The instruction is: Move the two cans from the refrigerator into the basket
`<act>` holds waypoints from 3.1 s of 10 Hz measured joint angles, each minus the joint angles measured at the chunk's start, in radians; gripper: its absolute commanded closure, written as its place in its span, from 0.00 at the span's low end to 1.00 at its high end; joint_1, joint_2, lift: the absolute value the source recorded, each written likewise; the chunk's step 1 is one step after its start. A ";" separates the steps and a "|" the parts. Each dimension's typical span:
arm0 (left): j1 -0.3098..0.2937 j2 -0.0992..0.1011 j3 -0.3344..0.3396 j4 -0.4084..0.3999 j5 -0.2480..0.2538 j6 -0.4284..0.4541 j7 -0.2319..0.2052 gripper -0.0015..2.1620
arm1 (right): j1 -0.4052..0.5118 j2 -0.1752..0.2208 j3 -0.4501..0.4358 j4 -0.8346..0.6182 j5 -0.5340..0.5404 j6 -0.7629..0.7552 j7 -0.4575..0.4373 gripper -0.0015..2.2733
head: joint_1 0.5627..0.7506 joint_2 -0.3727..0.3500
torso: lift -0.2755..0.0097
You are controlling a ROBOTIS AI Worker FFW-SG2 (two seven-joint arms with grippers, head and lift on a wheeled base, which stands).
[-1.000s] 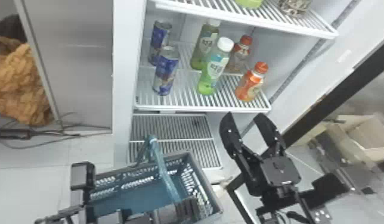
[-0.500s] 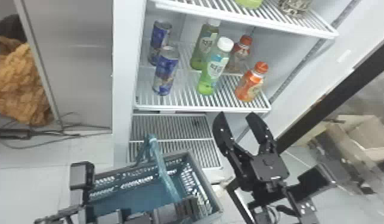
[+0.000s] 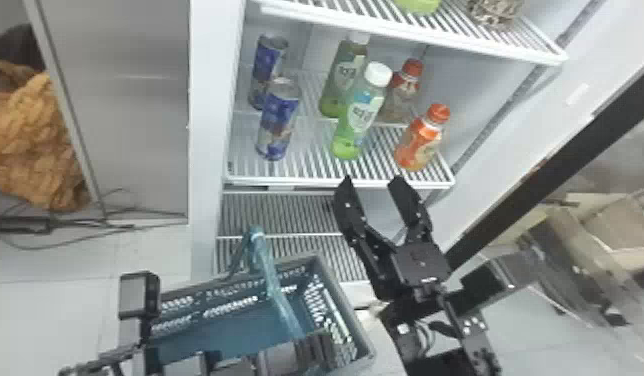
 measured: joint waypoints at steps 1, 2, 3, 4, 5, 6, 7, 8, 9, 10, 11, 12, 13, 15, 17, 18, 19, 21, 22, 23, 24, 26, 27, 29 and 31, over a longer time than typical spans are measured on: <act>0.000 -0.001 0.001 0.000 0.000 0.000 0.000 0.55 | -0.023 -0.006 0.017 0.023 -0.007 -0.004 0.000 0.14 | 0.70 0.03 | 0.00; 0.000 -0.001 0.000 0.000 0.000 0.000 0.001 0.55 | -0.050 -0.012 0.036 0.046 -0.014 -0.009 0.000 0.14 | 0.70 0.03 | 0.00; 0.000 -0.001 -0.001 0.000 0.000 0.000 0.002 0.55 | -0.079 -0.019 0.053 0.071 -0.020 -0.014 0.000 0.14 | 0.70 0.03 | 0.00; 0.000 -0.001 -0.001 0.000 0.000 0.000 0.002 0.55 | -0.103 -0.023 0.063 0.092 -0.026 -0.016 0.000 0.14 | 0.70 0.03 | 0.00; -0.001 -0.001 -0.001 0.000 0.001 0.000 0.002 0.55 | -0.126 -0.026 0.070 0.110 -0.028 -0.016 0.000 0.14 | 0.70 0.03 | 0.00; -0.002 -0.001 -0.001 0.000 0.001 0.000 0.002 0.55 | -0.152 -0.030 0.078 0.128 -0.027 -0.018 0.000 0.14 | 0.70 0.03 | 0.00; -0.002 -0.001 -0.001 0.000 0.002 0.001 0.002 0.55 | -0.181 -0.034 0.088 0.148 -0.023 -0.023 0.000 0.14 | 0.70 0.03 | 0.00; -0.002 -0.001 -0.001 0.000 0.002 0.002 0.002 0.55 | -0.207 -0.038 0.101 0.163 -0.014 -0.026 0.000 0.14 | 0.70 0.03 | 0.00; -0.003 -0.001 -0.001 0.000 0.002 0.002 0.002 0.55 | -0.231 -0.041 0.113 0.177 -0.007 -0.026 -0.001 0.14 | 0.70 0.03 | 0.00; -0.003 -0.001 -0.001 0.000 0.002 0.002 0.002 0.55 | -0.252 -0.044 0.123 0.193 -0.005 -0.025 -0.001 0.14 | 0.70 0.03 | 0.00; -0.003 -0.001 -0.001 0.000 0.002 0.002 0.002 0.55 | -0.272 -0.046 0.131 0.207 -0.007 -0.024 -0.002 0.14 | 0.70 0.03 | 0.00; -0.005 -0.001 -0.001 0.000 0.002 0.002 0.002 0.55 | -0.292 -0.049 0.140 0.221 -0.008 -0.024 -0.002 0.14 | 0.70 0.03 | 0.00; -0.006 -0.001 -0.002 0.000 0.001 0.002 0.002 0.55 | -0.314 -0.052 0.149 0.237 -0.009 -0.024 -0.002 0.14 | 0.70 0.03 | 0.00; -0.010 0.000 -0.003 0.000 0.000 0.002 0.003 0.55 | -0.370 -0.059 0.174 0.284 -0.013 -0.024 -0.002 0.15 | 0.70 0.03 | 0.00; -0.014 0.000 -0.005 0.000 0.000 0.002 0.003 0.55 | -0.430 -0.065 0.197 0.339 -0.016 -0.022 -0.002 0.15 | 0.70 0.03 | 0.00; -0.014 0.000 -0.005 0.000 0.001 0.002 0.003 0.55 | -0.455 -0.068 0.207 0.361 -0.017 -0.018 -0.001 0.15 | 0.70 0.03 | 0.00; -0.015 0.000 -0.005 0.000 0.002 0.002 0.004 0.55 | -0.483 -0.073 0.221 0.387 -0.023 -0.016 0.000 0.15 | 0.70 0.03 | 0.00; -0.017 -0.001 -0.005 0.000 0.002 0.001 0.005 0.55 | -0.532 -0.076 0.233 0.428 -0.033 -0.010 0.020 0.15 | 0.70 0.03 | 0.00; -0.018 0.000 -0.006 0.000 0.002 0.001 0.005 0.55 | -0.555 -0.076 0.238 0.447 -0.036 -0.004 0.029 0.16 | 0.70 0.04 | 0.00; -0.019 0.000 -0.007 0.000 0.002 0.002 0.005 0.55 | -0.573 -0.077 0.243 0.461 -0.038 0.000 0.031 0.16 | 0.70 0.05 | 0.00; -0.021 0.000 -0.008 0.000 0.002 0.002 0.005 0.55 | -0.594 -0.078 0.250 0.479 -0.039 0.003 0.034 0.17 | 0.70 0.06 | 0.00; -0.022 0.001 -0.009 0.000 0.002 0.000 0.005 0.55 | -0.636 -0.080 0.273 0.513 -0.052 0.014 0.046 0.26 | 0.70 0.08 | 0.00; -0.022 0.001 -0.009 0.000 0.002 0.000 0.005 0.55 | -0.658 -0.080 0.283 0.532 -0.062 0.026 0.056 0.30 | 0.70 0.09 | 0.00; -0.022 0.001 -0.009 0.000 0.002 0.000 0.005 0.55 | -0.677 -0.080 0.292 0.543 -0.077 0.056 0.063 0.40 | 0.70 0.11 | 0.00; -0.022 0.003 -0.009 0.000 0.004 0.000 0.005 0.55 | -0.673 -0.082 0.292 0.532 -0.081 0.062 0.063 0.40 | 0.70 0.11 | 0.00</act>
